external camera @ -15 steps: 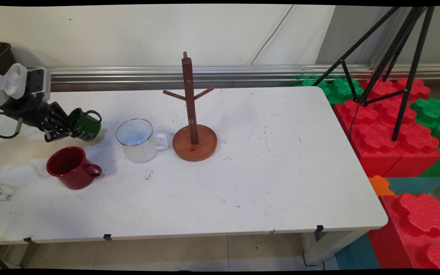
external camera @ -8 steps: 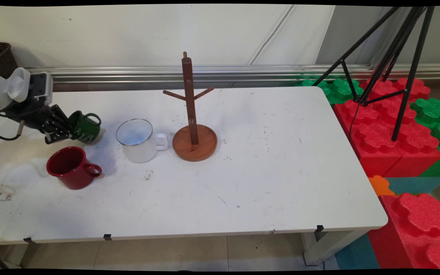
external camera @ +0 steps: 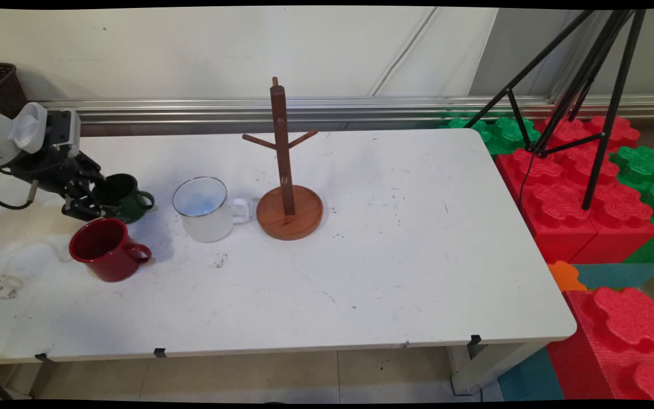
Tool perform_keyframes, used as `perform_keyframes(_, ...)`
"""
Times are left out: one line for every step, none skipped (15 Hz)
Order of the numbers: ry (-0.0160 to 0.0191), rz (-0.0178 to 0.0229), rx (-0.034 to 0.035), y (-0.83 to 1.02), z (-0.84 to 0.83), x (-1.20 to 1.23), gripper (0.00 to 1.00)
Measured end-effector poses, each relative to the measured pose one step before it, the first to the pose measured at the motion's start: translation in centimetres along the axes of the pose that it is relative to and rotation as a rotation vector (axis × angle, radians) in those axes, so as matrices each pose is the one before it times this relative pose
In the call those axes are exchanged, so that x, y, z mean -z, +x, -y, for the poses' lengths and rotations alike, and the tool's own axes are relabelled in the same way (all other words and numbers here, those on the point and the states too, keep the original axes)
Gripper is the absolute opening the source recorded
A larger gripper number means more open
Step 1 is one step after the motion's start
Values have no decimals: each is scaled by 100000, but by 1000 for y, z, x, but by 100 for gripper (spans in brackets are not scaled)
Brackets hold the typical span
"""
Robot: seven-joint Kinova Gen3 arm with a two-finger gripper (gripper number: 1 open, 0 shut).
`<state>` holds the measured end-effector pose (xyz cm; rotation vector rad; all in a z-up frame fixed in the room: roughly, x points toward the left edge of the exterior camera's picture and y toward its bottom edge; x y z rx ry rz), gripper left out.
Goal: Place the picked object on the table
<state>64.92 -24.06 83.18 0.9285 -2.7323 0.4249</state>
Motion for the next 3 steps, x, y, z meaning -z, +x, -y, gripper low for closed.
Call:
perform_keyframes(82,-219,200,37,75,-40,100)
perform_keyframes(95,-201,101,59,71,-5,100)
perform_keyframes(104,-264,75,95,80,5,100)
